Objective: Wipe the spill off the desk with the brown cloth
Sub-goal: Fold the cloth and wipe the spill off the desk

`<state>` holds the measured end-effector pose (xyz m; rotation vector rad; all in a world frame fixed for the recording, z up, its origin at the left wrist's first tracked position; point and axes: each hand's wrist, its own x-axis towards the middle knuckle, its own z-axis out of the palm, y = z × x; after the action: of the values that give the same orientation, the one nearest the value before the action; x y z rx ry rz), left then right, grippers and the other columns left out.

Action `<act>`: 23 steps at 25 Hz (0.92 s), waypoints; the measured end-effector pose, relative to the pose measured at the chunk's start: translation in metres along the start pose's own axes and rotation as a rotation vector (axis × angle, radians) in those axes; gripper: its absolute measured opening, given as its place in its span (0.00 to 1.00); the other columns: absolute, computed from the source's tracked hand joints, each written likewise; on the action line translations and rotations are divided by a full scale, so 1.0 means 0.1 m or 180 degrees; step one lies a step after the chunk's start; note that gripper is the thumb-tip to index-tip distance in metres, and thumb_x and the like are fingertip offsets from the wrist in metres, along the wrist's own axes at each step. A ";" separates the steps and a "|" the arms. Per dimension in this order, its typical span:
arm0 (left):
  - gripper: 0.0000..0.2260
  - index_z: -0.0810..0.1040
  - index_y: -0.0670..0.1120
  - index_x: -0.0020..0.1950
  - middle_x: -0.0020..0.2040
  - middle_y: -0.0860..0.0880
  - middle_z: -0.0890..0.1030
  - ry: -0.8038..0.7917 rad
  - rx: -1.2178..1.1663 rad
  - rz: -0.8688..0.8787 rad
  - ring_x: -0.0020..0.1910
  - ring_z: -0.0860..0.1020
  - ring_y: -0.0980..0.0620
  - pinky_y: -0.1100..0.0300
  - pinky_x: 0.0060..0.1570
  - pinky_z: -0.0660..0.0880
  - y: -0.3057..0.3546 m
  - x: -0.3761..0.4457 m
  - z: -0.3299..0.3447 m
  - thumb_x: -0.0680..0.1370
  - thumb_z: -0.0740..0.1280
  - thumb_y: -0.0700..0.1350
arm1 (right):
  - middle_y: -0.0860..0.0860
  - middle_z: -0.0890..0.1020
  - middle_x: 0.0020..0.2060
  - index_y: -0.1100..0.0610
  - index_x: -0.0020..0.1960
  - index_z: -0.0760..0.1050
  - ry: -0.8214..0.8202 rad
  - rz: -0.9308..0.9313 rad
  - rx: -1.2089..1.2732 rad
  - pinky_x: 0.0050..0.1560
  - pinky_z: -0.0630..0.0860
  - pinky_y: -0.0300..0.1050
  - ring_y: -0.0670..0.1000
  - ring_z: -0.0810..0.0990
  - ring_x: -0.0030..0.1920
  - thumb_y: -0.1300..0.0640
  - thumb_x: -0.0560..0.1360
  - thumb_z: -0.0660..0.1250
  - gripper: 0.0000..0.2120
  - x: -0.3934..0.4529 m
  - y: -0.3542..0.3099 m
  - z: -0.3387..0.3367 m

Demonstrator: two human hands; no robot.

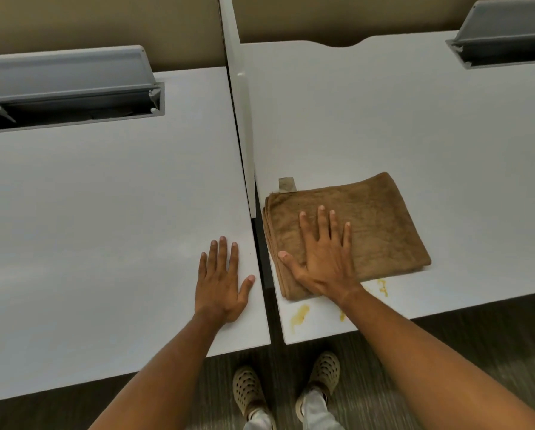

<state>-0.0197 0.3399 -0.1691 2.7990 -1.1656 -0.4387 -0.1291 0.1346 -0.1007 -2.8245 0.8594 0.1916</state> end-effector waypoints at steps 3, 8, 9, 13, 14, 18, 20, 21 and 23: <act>0.37 0.38 0.46 0.79 0.79 0.43 0.35 0.0034 0.0005 0.0006 0.78 0.34 0.44 0.45 0.76 0.40 -0.01 0.00 0.02 0.77 0.39 0.67 | 0.60 0.46 0.79 0.51 0.80 0.43 0.0152 0.0115 0.0043 0.75 0.40 0.65 0.61 0.43 0.78 0.28 0.74 0.45 0.42 0.20 -0.02 0.00; 0.37 0.39 0.46 0.79 0.79 0.42 0.37 0.0052 0.0008 -0.0010 0.78 0.35 0.44 0.44 0.76 0.41 0.00 0.01 0.04 0.77 0.38 0.67 | 0.60 0.62 0.76 0.55 0.77 0.59 0.0554 -0.0095 0.0219 0.76 0.53 0.60 0.60 0.57 0.77 0.43 0.80 0.47 0.29 0.22 -0.04 0.03; 0.38 0.39 0.46 0.79 0.79 0.42 0.37 0.0067 0.0009 -0.0009 0.78 0.35 0.44 0.44 0.76 0.41 -0.01 0.01 0.04 0.77 0.38 0.67 | 0.60 0.64 0.75 0.56 0.76 0.61 0.0576 -0.0148 0.0237 0.76 0.55 0.59 0.59 0.59 0.76 0.45 0.81 0.47 0.28 0.23 -0.05 0.04; 0.38 0.39 0.45 0.79 0.80 0.42 0.37 0.0059 -0.0012 0.0017 0.78 0.35 0.44 0.45 0.76 0.40 -0.02 0.01 0.05 0.76 0.38 0.68 | 0.60 0.70 0.72 0.61 0.74 0.65 0.0650 -0.0272 0.0308 0.75 0.58 0.56 0.59 0.65 0.74 0.50 0.82 0.46 0.26 0.15 -0.09 0.08; 0.38 0.39 0.45 0.79 0.80 0.42 0.37 0.0076 -0.0038 0.0021 0.78 0.36 0.44 0.45 0.76 0.40 -0.02 0.01 0.05 0.76 0.38 0.68 | 0.60 0.70 0.71 0.62 0.73 0.66 0.0657 -0.0342 0.0336 0.75 0.58 0.55 0.58 0.65 0.74 0.50 0.82 0.46 0.26 0.09 -0.06 0.09; 0.38 0.39 0.45 0.79 0.80 0.42 0.38 0.0115 -0.0092 0.0016 0.78 0.36 0.45 0.45 0.76 0.41 0.00 0.01 0.03 0.77 0.37 0.68 | 0.60 0.70 0.71 0.62 0.73 0.66 0.0757 -0.0328 0.0354 0.75 0.58 0.57 0.59 0.65 0.74 0.50 0.82 0.46 0.26 -0.09 0.20 0.10; 0.37 0.39 0.46 0.79 0.80 0.42 0.37 0.0160 -0.0074 0.0008 0.78 0.36 0.45 0.45 0.76 0.42 0.01 0.01 0.03 0.77 0.37 0.67 | 0.62 0.69 0.72 0.63 0.73 0.66 0.0796 -0.0010 0.0433 0.76 0.56 0.59 0.60 0.63 0.75 0.51 0.82 0.48 0.25 0.07 0.26 0.07; 0.37 0.39 0.46 0.79 0.80 0.42 0.37 0.0167 -0.0056 -0.0004 0.78 0.36 0.45 0.45 0.77 0.42 0.00 0.01 0.03 0.77 0.38 0.67 | 0.62 0.68 0.72 0.63 0.73 0.66 0.0793 0.0107 0.0485 0.76 0.55 0.59 0.61 0.62 0.75 0.52 0.82 0.49 0.24 0.19 0.23 0.07; 0.36 0.39 0.46 0.79 0.80 0.42 0.37 0.0172 -0.0026 -0.0015 0.78 0.36 0.45 0.45 0.77 0.42 0.00 0.01 0.05 0.78 0.39 0.66 | 0.63 0.68 0.72 0.63 0.72 0.67 0.0784 0.0108 0.0531 0.76 0.54 0.59 0.62 0.62 0.75 0.52 0.82 0.49 0.24 0.38 0.11 0.08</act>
<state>-0.0204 0.3396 -0.1741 2.7886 -1.1440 -0.3648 -0.1041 0.1068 -0.1162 -2.7140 0.9242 -0.2184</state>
